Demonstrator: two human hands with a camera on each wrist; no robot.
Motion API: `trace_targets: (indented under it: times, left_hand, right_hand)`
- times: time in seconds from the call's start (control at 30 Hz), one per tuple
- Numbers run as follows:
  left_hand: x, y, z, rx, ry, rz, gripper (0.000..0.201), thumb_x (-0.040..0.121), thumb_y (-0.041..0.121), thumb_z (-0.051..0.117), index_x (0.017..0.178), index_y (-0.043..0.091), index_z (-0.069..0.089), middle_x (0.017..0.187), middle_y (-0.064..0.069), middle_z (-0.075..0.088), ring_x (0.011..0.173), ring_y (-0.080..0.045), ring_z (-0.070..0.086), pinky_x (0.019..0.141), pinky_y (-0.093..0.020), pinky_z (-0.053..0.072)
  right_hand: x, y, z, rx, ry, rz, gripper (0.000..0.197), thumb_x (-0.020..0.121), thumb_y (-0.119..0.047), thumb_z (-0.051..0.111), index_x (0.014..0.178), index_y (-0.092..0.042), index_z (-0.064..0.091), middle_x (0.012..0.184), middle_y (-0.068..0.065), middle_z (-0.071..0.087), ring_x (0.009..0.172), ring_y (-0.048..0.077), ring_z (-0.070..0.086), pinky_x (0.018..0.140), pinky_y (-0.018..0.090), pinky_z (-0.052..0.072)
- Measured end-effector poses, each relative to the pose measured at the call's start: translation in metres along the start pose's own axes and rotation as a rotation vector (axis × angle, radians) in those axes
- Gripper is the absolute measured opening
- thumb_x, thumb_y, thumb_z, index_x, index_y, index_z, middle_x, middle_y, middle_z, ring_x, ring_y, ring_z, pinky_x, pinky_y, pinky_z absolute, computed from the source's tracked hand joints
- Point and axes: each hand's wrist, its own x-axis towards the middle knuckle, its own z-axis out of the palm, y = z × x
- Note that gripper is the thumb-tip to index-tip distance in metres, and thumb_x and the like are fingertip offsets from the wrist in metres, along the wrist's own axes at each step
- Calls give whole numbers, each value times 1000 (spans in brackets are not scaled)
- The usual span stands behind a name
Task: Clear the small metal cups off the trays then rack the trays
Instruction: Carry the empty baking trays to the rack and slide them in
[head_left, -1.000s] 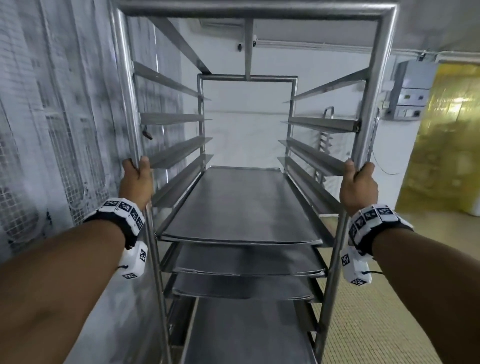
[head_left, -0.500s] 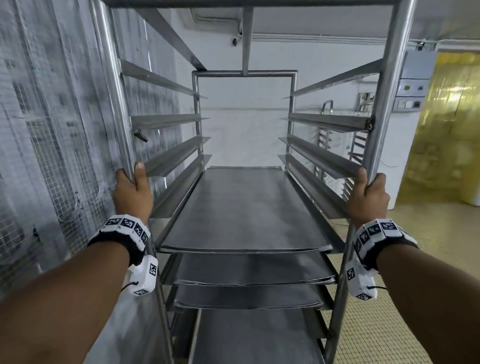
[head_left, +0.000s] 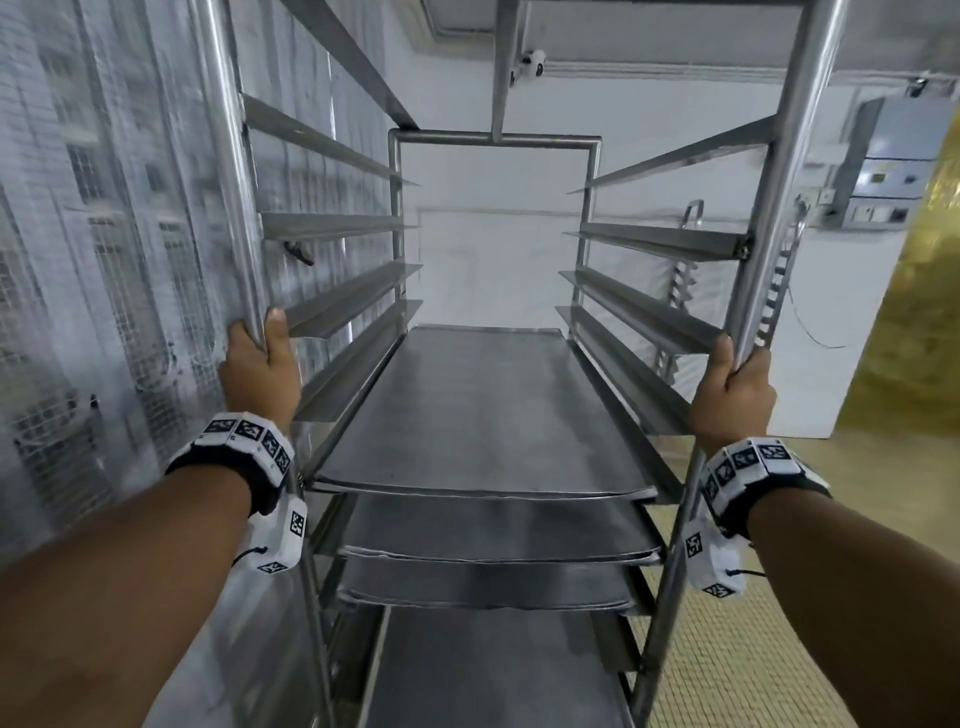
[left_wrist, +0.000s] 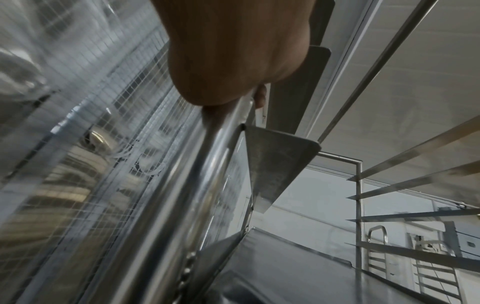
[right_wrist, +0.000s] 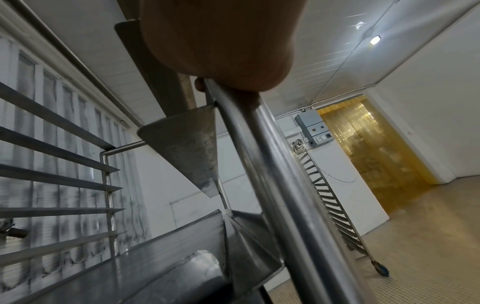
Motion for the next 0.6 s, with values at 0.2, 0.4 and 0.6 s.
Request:
trace_targets:
  times: [0.2,0.4,0.6]
  left_hand:
    - [-38,21,-18,31,52,17,52,107,45,39,119,-4,53,108,-26,66,96,-39,62,70,-33,34]
    - [-51,24,-25,90,106,13,53,104,52,37,114,2,51,93,-16,61,87,-40,63,68,-39,40]
    - [-46,20,-16,109,135,40,55,105,52,36,116,0,51,98,-22,63,87,-38,60,70,-37,38]
  right_hand:
    - [9,9,-29,9,-61,-10,56,104,-51,33,119,2,45,103,34,62,92,50,59,72,45,42]
    - [13,13,-39,24,-89,-29,56,104,-50,33,117,2,44,100,34,61,90,48,60,72,46,43]
    - [19,18,-26,9,-60,-60,56,105,-47,33,119,5,46,103,35,60,93,50,59,73,47,43]
